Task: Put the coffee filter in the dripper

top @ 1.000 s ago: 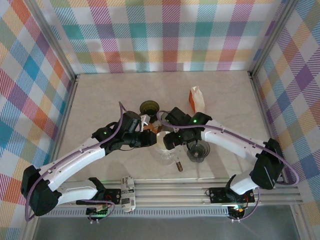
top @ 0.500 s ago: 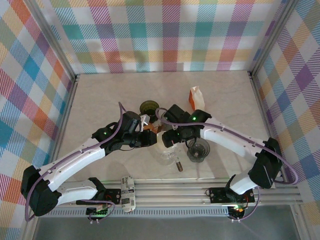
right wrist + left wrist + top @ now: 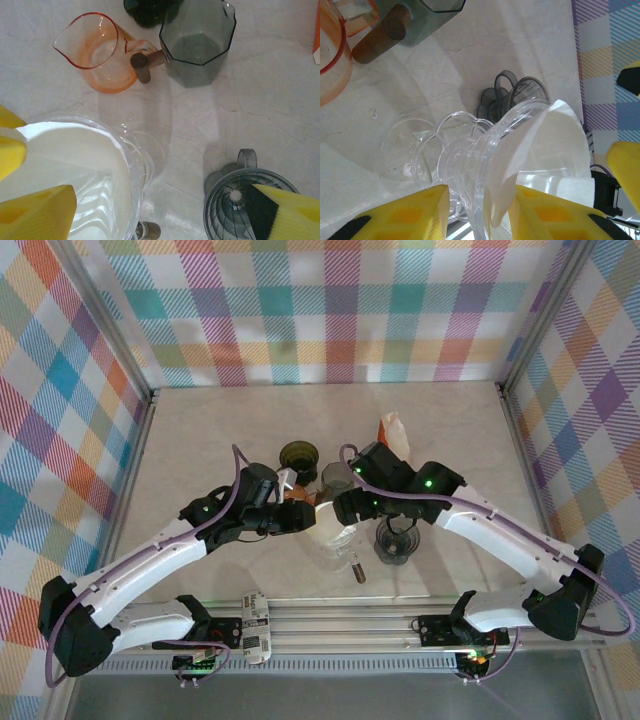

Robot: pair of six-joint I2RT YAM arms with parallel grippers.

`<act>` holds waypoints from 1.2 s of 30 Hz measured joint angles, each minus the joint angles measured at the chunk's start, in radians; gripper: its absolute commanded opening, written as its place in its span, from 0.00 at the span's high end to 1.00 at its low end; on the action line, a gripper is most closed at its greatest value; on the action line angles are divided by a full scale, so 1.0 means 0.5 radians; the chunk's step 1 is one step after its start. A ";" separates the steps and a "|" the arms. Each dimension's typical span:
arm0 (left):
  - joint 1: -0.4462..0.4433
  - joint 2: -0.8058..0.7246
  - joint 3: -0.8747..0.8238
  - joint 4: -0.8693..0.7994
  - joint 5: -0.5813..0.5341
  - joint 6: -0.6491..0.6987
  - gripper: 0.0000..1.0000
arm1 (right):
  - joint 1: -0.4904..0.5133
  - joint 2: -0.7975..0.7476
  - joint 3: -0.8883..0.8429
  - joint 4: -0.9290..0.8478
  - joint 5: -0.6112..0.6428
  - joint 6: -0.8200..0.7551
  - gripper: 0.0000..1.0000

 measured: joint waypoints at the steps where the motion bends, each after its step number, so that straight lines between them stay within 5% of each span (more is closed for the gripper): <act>1: 0.000 -0.003 0.000 -0.001 -0.001 0.000 0.63 | -0.001 -0.003 -0.003 0.001 -0.019 0.000 0.13; 7: 0.000 -0.003 0.000 -0.002 -0.006 0.000 0.63 | -0.002 0.013 -0.002 -0.014 -0.105 -0.002 0.17; 14: 0.000 -0.003 0.000 -0.013 -0.008 0.002 0.65 | 0.001 0.037 -0.001 -0.067 -0.262 -0.054 0.37; 18: 0.000 -0.003 0.000 -0.018 -0.020 0.002 0.66 | 0.023 0.046 0.011 -0.123 -0.301 -0.076 0.40; 36: 0.000 -0.003 0.000 -0.017 -0.021 0.002 0.66 | 0.123 0.173 0.161 -0.261 -0.037 -0.143 0.16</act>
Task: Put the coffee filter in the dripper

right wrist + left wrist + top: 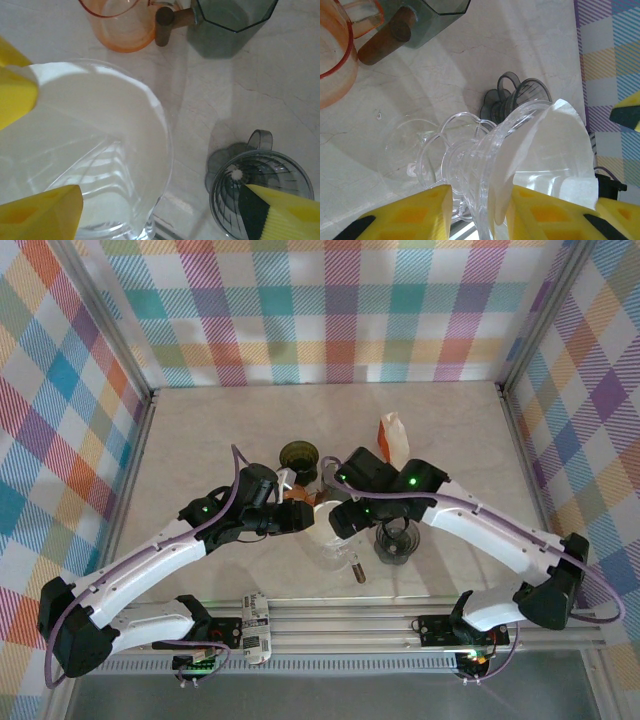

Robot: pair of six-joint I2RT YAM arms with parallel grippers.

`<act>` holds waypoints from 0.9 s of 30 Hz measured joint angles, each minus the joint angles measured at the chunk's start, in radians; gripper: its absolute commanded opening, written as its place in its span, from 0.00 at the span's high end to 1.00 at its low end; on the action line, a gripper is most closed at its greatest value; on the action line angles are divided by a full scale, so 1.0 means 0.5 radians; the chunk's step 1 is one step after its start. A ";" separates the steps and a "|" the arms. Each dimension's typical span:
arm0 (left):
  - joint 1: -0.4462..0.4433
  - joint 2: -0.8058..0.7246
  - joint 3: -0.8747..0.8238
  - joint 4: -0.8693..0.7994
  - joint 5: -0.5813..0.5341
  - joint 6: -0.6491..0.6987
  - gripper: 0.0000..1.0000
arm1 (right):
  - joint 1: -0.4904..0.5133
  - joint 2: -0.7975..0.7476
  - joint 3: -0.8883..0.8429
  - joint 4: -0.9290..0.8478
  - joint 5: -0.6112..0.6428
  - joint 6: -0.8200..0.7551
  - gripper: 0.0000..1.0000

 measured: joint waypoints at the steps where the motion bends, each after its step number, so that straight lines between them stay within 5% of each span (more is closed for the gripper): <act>1: 0.000 0.000 0.000 0.000 0.000 0.000 0.66 | -0.002 0.014 0.000 -0.001 0.010 0.000 0.16; 15: 0.000 0.000 0.000 0.002 0.000 0.000 0.66 | -0.102 0.046 -0.050 0.003 0.031 -0.002 0.21; 27: 0.000 0.065 0.000 0.008 -0.001 -0.002 0.60 | -0.014 -0.028 -0.136 0.014 -0.133 -0.054 0.10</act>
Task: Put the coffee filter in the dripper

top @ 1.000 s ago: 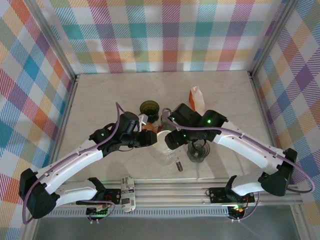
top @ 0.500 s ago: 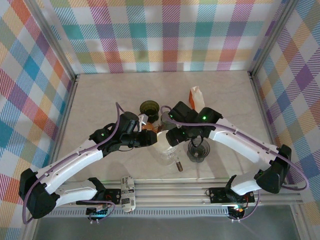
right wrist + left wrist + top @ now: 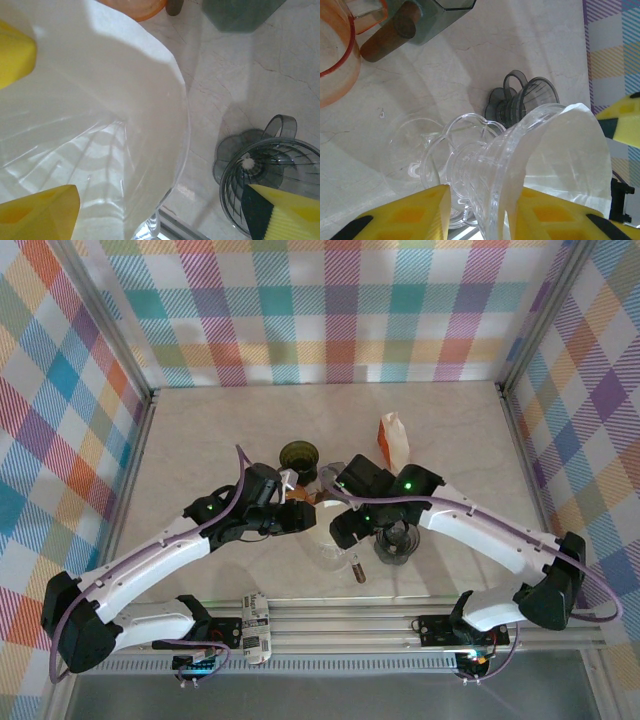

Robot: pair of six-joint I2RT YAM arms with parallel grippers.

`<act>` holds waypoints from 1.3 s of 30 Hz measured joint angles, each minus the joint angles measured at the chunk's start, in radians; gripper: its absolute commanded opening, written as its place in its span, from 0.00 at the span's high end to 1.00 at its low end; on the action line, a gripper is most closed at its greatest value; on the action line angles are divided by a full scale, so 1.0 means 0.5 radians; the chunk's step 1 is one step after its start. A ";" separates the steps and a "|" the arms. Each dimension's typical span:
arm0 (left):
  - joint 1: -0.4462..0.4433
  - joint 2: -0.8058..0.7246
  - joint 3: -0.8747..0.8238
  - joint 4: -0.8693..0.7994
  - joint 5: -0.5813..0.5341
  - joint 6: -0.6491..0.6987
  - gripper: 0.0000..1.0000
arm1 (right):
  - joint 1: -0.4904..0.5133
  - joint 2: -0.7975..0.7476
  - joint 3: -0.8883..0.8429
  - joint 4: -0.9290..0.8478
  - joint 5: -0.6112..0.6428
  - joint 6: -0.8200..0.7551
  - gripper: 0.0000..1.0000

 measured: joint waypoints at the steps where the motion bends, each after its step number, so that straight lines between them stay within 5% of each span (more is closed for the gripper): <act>1: 0.000 0.000 0.000 -0.001 0.000 0.000 0.59 | 0.000 -0.003 0.000 0.000 0.007 0.000 0.08; 39: 0.000 0.000 0.001 0.002 -0.014 0.000 0.65 | -0.089 0.416 -0.076 0.277 0.043 0.002 0.07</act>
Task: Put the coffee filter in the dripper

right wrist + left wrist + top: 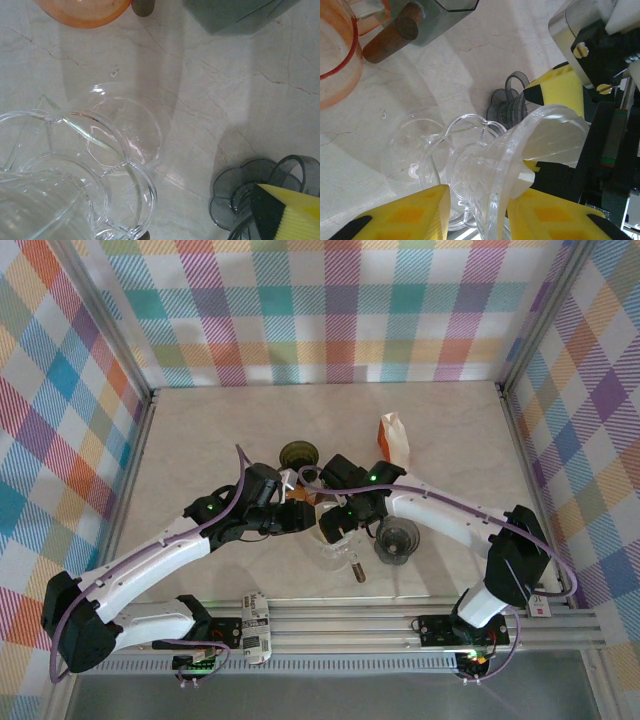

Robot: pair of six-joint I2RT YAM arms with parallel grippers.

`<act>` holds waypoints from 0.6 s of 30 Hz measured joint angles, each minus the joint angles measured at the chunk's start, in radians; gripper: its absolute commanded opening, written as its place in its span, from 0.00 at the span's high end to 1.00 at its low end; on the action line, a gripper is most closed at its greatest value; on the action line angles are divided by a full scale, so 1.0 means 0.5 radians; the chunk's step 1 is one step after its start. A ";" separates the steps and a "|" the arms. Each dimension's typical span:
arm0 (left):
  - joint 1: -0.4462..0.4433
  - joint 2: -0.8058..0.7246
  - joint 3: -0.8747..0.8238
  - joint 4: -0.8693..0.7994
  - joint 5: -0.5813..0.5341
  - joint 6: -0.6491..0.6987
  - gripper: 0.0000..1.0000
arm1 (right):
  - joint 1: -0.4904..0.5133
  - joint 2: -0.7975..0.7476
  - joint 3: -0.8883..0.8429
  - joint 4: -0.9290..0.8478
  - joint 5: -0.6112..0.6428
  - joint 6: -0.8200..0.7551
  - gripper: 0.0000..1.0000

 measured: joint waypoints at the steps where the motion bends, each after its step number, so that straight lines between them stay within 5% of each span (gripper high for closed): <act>1: 0.000 0.000 0.000 0.002 0.000 0.000 0.65 | 0.000 -0.003 -0.005 0.006 -0.004 0.000 0.07; 18: 0.000 0.021 -0.008 0.021 0.019 -0.023 0.69 | -0.003 -0.362 -0.017 0.037 0.098 0.032 0.07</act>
